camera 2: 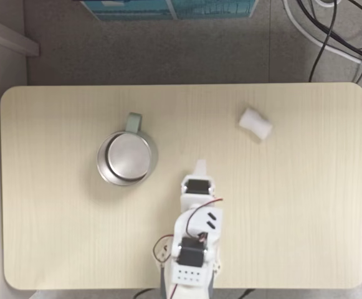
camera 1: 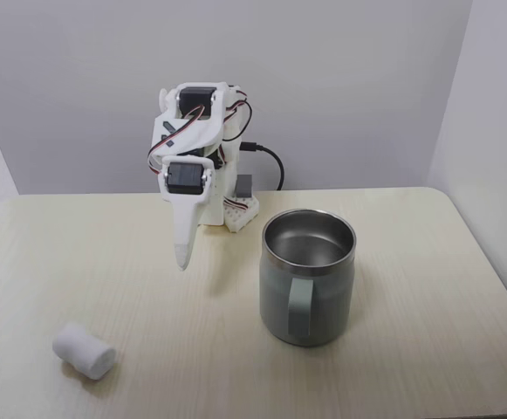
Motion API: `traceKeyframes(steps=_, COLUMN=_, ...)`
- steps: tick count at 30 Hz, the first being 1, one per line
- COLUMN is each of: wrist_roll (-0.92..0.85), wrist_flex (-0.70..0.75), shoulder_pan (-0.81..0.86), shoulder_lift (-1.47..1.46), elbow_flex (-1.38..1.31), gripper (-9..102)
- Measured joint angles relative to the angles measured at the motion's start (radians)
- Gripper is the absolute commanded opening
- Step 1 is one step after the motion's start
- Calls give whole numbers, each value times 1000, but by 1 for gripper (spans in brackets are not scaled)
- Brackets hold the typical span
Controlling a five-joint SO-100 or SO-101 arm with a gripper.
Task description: Grasp a dressing and put it in the cup.
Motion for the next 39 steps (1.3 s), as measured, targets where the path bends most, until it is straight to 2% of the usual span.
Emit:
traceKeyframes(steps=20, wrist_roll=6, wrist_flex=8, shoulder_pan=0, shoulder_lift=0, elbow_flex=0, gripper=0)
traceKeyframes(steps=28, wrist_roll=35, wrist_flex=130, shoulder_pan=49, shoulder_lift=20, elbow_flex=209, gripper=1)
traceKeyframes(steps=32, wrist_roll=38, wrist_flex=158, shoulder_pan=120, shoulder_lift=195, elbow_flex=396, gripper=9)
traceKeyframes(steps=36, wrist_roll=71, wrist_flex=215, shoulder_pan=178, shoulder_lift=497, elbow_flex=629, gripper=19)
traceKeyframes(steps=39, wrist_roll=81, wrist_flex=236, shoulder_pan=229, shoulder_lift=746, elbow_flex=773, gripper=23)
